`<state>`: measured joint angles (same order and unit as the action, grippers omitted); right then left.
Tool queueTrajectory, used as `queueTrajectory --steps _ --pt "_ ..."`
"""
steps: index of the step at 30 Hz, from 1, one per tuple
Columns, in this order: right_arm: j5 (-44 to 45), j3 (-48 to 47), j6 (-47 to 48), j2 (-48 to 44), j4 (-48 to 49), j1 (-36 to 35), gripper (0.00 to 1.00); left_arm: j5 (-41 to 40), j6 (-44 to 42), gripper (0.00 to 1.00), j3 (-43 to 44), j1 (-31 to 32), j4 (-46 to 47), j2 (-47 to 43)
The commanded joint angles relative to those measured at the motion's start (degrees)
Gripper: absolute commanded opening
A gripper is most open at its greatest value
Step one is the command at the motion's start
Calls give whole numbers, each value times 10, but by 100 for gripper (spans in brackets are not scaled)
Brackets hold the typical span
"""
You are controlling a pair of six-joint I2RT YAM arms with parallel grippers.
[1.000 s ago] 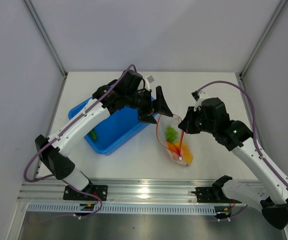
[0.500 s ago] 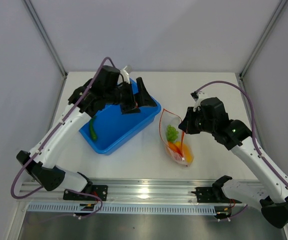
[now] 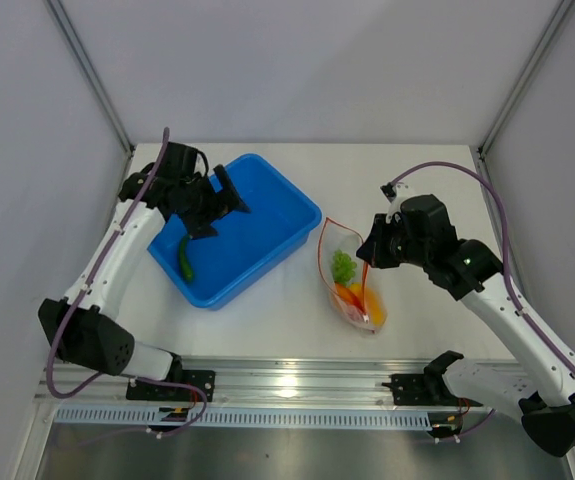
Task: Place the food in the zip-top bag and seal the zipper
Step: Pick up the fake vegetable from the bin.
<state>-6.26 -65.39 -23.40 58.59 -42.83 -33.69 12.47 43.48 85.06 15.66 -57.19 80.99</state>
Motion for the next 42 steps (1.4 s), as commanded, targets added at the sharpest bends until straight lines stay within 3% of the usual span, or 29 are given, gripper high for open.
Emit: queueTrajectory --steps 1,6,15,27,42 --pt "12 -24 9 -10 1 -3 0 -60 5 100 -53 -47 -11 10" --pt "6 -17 9 -10 0 -2 0 -115 1 100 -58 -73 3 54" --pt "-9 -11 13 8 6 -2 0 -290 -145 99 98 -76 -105 212" --pt "-38 33 34 3 44 -1 0 -433 -284 99 49 -76 -46 242" --pt "-52 99 33 -59 66 11 0 -376 -226 92 -9 -79 -84 323"
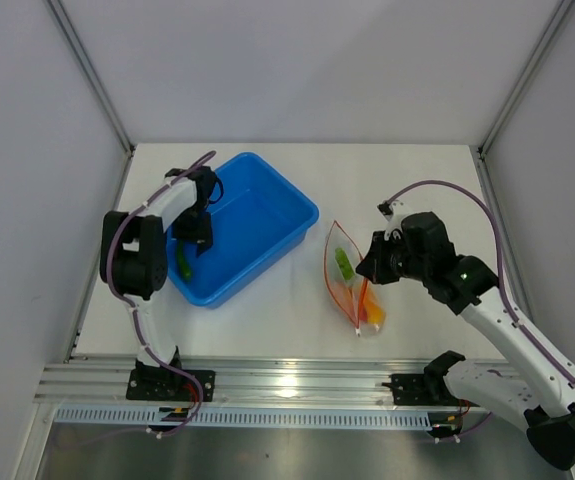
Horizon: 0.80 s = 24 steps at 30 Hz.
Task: Place the food in the zip-top bag and seal the zipper
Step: Pick up the fake vegetable from the bin.
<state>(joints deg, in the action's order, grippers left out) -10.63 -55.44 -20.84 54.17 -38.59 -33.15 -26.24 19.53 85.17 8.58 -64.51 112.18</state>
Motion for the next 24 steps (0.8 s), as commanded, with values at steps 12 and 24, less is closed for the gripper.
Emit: queueTrajectory --steps 12,24 --pt "-3 9 -1 -30 18 12 0 88 8 68 -38 -8 9 27" --pt "0 6 -9 -23 22 12 0 92 2 26 -53 -8 24 14"
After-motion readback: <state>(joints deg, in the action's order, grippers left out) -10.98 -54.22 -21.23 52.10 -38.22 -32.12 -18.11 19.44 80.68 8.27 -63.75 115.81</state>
